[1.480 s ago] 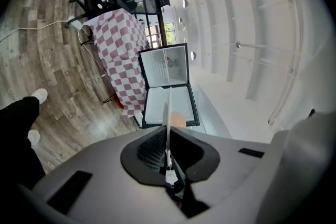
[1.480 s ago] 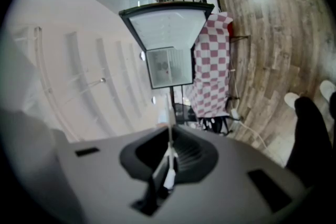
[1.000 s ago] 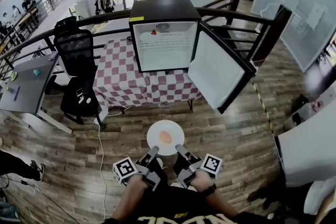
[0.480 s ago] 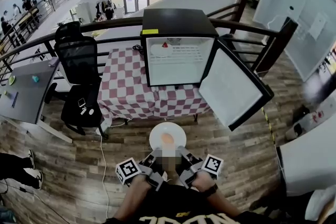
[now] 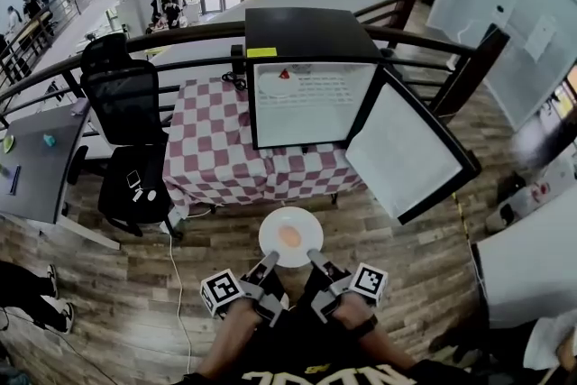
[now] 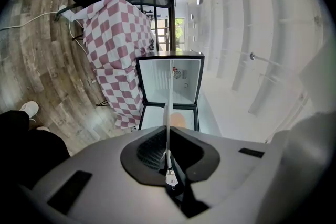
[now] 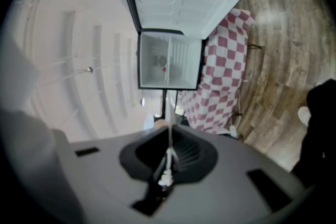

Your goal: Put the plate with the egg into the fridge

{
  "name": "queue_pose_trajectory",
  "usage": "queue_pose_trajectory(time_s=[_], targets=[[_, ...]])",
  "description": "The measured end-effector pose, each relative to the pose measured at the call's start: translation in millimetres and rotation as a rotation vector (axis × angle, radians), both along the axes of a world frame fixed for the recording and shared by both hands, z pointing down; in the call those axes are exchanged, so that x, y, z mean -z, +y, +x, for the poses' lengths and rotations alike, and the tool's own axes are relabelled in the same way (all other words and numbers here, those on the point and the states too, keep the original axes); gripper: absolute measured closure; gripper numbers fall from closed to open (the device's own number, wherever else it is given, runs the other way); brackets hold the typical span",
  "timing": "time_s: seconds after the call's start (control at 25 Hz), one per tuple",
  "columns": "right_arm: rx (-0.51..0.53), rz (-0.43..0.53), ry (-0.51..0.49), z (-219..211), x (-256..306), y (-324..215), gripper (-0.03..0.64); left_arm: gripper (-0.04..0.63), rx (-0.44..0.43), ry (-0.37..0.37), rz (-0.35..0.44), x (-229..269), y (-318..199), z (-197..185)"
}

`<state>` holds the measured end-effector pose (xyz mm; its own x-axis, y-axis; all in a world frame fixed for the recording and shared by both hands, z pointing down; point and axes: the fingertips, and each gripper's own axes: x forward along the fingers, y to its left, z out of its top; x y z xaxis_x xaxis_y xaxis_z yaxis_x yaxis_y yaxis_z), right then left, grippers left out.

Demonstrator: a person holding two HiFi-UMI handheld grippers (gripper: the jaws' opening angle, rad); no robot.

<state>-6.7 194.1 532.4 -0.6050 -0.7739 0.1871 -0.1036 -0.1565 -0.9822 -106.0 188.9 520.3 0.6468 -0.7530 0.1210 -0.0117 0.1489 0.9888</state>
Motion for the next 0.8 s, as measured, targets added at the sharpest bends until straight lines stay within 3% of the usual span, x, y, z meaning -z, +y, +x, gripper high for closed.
queue_pose_trajectory(time_s=[0.32, 0.8], targets=[[-0.017, -0.032, -0.014, 11.7, -7.5, -31.6, 0.584, 0.56, -0.021, -0.008, -0.034, -8.8, -32.2, 12.3], [0.042, 0.017, -0.08, 34.4, 4.5, -158.0, 0.584, 0.56, 0.055, -0.053, 0.005, 2.9, -149.3, 35.8]])
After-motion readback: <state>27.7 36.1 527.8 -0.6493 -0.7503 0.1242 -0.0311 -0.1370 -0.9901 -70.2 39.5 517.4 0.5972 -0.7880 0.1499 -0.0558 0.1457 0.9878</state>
